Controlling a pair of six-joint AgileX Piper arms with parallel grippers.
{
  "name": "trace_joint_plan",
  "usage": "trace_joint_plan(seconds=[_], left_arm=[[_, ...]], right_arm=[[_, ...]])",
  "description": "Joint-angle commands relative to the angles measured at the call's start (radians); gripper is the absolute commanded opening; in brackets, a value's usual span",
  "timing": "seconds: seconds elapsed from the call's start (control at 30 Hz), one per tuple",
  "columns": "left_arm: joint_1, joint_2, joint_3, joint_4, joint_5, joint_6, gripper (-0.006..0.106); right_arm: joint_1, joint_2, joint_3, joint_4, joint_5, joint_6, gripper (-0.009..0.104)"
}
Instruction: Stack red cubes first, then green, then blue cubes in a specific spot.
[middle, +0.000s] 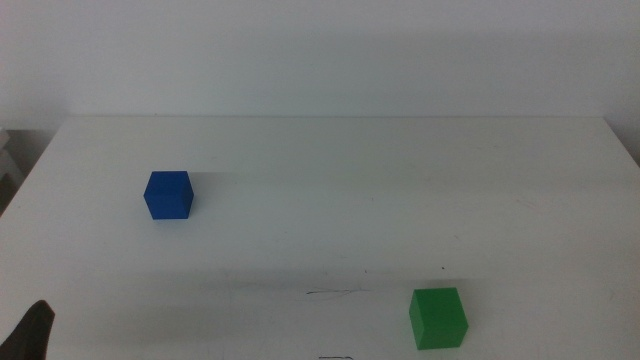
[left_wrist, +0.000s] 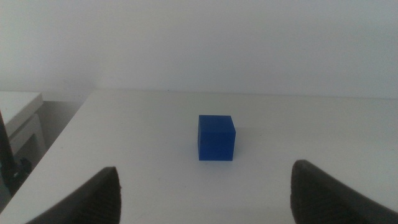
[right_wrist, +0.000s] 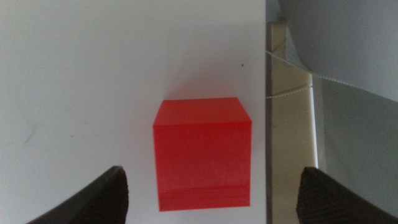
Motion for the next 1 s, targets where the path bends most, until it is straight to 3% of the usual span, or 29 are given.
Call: trace_joint_plan(seconds=[0.0, 0.63, 0.83, 0.97], left_arm=[[0.002, -0.022, -0.001, -0.004, -0.081, -0.009, 0.093], [0.002, -0.022, -0.001, -0.004, -0.081, -0.009, 0.093], [0.002, -0.022, -0.001, -0.004, -0.081, -0.009, 0.093], [0.002, -0.022, -0.001, -0.004, -0.081, -0.009, 0.093]], right_arm=[[-0.009, -0.032, -0.030, -0.021, -0.016, -0.012, 0.090], [-0.008, 0.081, -0.030, 0.000, -0.024, -0.016, 0.088], [-0.008, 0.105, -0.030, 0.000, -0.025, -0.026, 0.080], [-0.008, 0.107, -0.030, 0.000, -0.032, -0.027, 0.066]])
